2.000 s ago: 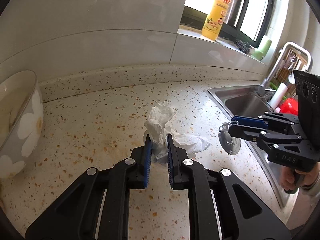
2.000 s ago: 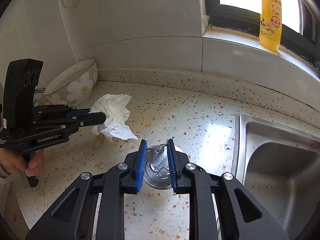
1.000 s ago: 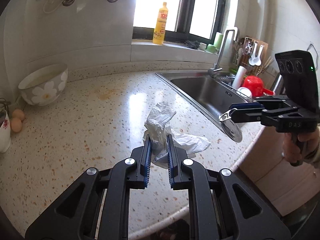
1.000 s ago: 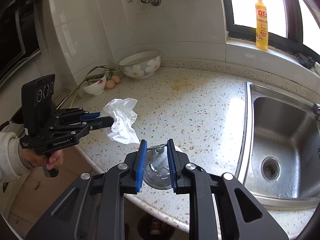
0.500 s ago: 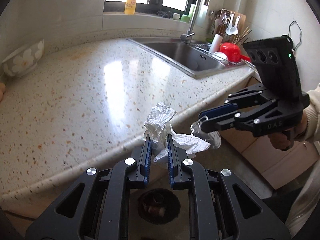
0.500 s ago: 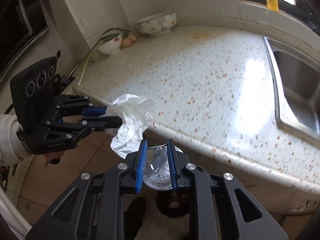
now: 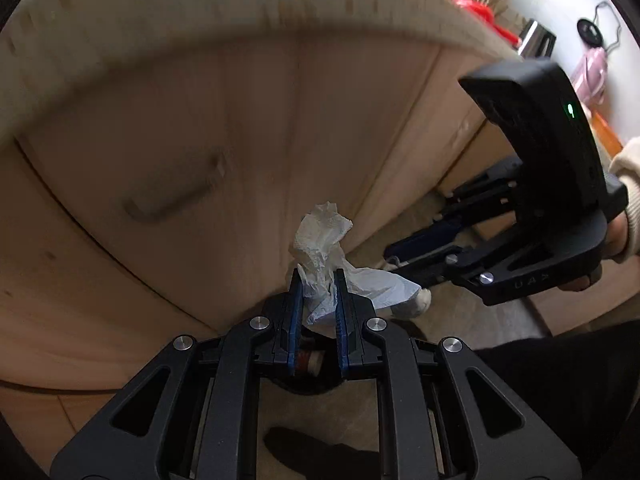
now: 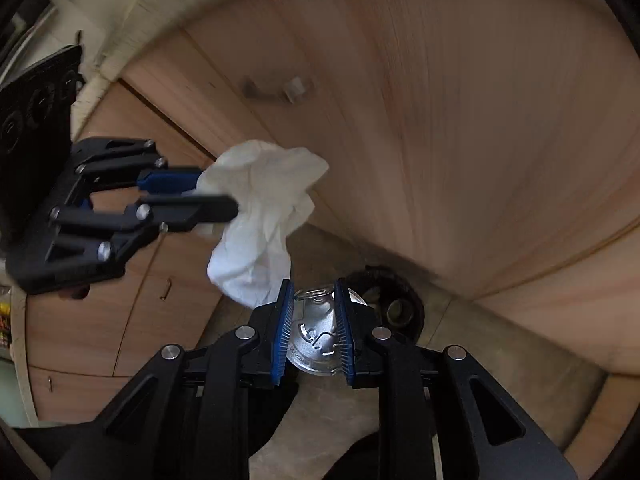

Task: Collect trash
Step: 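Carry the tissue and drain stopper down over the floor bin, then open both tools to drop the tissue and stopper into the bin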

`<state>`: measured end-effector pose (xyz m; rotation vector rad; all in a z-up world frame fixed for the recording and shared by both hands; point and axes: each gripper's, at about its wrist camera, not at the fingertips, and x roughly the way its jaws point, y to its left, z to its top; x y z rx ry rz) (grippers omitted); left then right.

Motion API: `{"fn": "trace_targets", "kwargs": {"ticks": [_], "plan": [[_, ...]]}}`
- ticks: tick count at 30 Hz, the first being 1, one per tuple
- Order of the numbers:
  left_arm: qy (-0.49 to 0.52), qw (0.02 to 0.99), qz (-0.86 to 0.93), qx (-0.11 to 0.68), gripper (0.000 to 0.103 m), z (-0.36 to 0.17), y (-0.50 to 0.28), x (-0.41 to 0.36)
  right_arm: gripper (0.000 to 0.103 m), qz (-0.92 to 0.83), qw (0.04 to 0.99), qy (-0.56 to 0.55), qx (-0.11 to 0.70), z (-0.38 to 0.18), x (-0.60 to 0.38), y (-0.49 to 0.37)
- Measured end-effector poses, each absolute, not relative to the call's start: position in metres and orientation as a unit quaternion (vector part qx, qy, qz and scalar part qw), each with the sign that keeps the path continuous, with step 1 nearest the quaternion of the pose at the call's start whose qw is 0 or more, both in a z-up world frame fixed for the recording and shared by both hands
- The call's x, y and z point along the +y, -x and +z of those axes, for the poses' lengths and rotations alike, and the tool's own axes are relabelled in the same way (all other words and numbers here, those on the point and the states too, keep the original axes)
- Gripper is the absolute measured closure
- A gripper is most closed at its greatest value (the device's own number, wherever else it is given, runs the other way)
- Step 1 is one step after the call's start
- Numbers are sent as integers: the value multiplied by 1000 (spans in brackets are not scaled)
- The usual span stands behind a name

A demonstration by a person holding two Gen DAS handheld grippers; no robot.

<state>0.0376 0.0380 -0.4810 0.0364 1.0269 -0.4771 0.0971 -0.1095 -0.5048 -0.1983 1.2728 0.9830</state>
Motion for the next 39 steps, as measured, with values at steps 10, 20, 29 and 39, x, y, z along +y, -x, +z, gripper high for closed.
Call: {"fn": "trace_targets", "kwargs": {"ticks": [10,20,29,39], "plan": [[-30,803,-211,557,89,-594,-31,19,85,413,671,105,606,-613,-95,-92],[-1,795,-139,590,71,-649,-37,26,85,389,659,111,634,-646,-106,-80],[30,821,-128,556,43,-609,-32,36,85,402,679,132,600,-592,-114,-67],[32,851,-111,512,40,-499,0,35,84,420,696,130,568,-470,-141,-42]]}}
